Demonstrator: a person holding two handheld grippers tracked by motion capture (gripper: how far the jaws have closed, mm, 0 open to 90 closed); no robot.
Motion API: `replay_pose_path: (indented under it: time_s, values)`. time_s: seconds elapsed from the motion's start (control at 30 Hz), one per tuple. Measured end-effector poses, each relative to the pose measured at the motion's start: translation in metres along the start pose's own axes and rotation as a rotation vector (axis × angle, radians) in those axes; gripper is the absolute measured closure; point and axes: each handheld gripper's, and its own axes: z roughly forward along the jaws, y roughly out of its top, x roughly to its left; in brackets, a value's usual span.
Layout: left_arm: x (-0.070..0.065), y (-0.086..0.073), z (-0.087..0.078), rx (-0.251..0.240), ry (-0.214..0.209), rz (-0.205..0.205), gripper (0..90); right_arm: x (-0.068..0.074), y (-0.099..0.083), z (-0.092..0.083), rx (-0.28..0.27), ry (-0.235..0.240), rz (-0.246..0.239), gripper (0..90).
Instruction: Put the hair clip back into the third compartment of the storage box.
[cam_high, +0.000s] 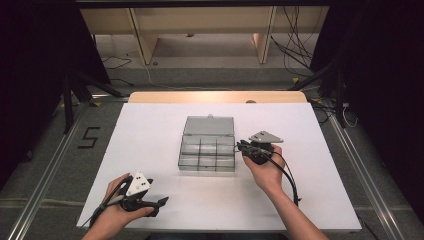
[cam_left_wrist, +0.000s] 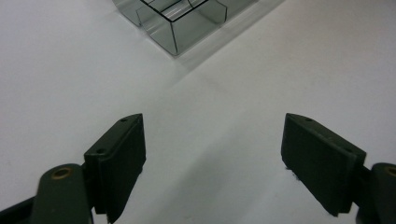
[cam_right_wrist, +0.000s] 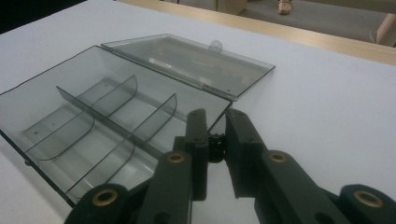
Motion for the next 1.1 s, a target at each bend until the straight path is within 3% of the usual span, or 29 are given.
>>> replay_pose_path:
  time_s: [1.1]
  values:
    - [-0.0003,0.0002,0.0,-0.004,0.001,0.001,21.7,0.0055,0.0069,0.0094,0.007,0.014,-0.006,80.2]
